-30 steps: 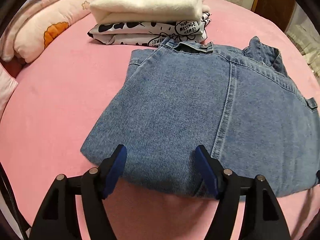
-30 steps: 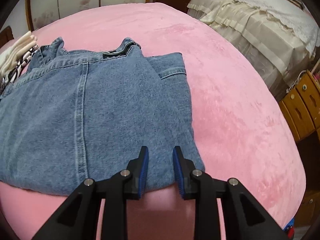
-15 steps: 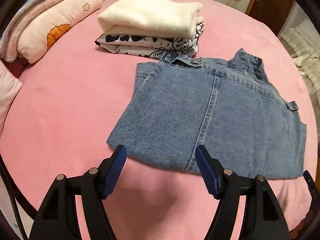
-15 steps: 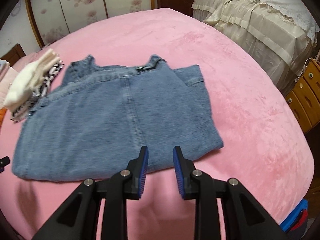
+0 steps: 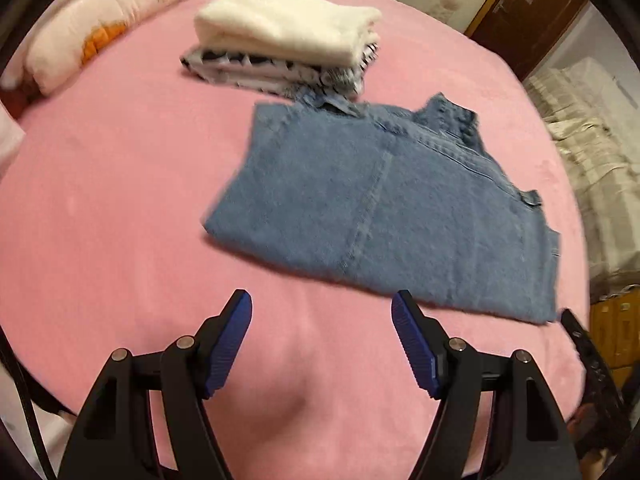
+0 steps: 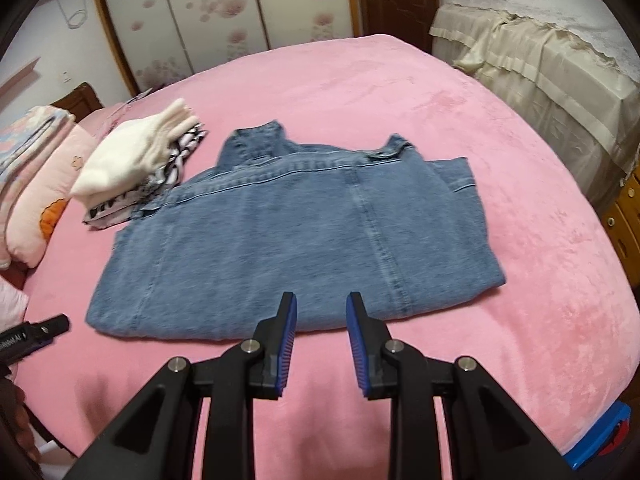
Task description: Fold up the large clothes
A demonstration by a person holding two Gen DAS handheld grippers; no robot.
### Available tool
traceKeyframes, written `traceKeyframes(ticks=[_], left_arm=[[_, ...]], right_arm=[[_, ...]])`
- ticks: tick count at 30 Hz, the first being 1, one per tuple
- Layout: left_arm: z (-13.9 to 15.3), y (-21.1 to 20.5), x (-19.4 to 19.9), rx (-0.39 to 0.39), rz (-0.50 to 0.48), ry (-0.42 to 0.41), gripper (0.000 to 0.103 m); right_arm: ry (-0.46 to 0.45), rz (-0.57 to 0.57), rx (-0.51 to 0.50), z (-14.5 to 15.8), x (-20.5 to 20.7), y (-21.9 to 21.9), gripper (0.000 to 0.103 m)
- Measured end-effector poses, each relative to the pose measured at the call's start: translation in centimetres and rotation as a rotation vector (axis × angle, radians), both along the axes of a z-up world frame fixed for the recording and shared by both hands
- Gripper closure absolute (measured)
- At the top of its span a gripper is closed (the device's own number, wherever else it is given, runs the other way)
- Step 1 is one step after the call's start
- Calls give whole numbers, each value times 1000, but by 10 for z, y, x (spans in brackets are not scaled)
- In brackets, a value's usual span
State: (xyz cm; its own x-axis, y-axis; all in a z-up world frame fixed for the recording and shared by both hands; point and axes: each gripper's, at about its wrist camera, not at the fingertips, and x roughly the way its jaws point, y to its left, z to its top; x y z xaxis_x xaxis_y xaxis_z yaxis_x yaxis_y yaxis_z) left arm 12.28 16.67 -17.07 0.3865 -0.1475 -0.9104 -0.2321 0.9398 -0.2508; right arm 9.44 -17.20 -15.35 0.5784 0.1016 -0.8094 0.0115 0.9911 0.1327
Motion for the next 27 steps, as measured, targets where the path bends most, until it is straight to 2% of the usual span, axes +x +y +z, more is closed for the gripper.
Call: traceKeyframes(ticks=[8, 11, 14, 21, 27], left_arm=[[-67, 4, -15, -221, 28, 1, 32], [-94, 10, -8, -329, 58, -32, 32], [-111, 17, 3, -398, 82, -101, 32], [-142, 36, 43, -492, 119, -257, 32], [-141, 33, 74, -466, 89, -338, 32]], right_arm=[[4, 72, 23, -30, -6, 27, 77], [-19, 85, 34, -39, -5, 35, 69], [-64, 103, 31, -45, -1, 43, 69], [-148, 126, 30, -61, 18, 56, 69], [-159, 176, 40, -80, 38, 67, 69]])
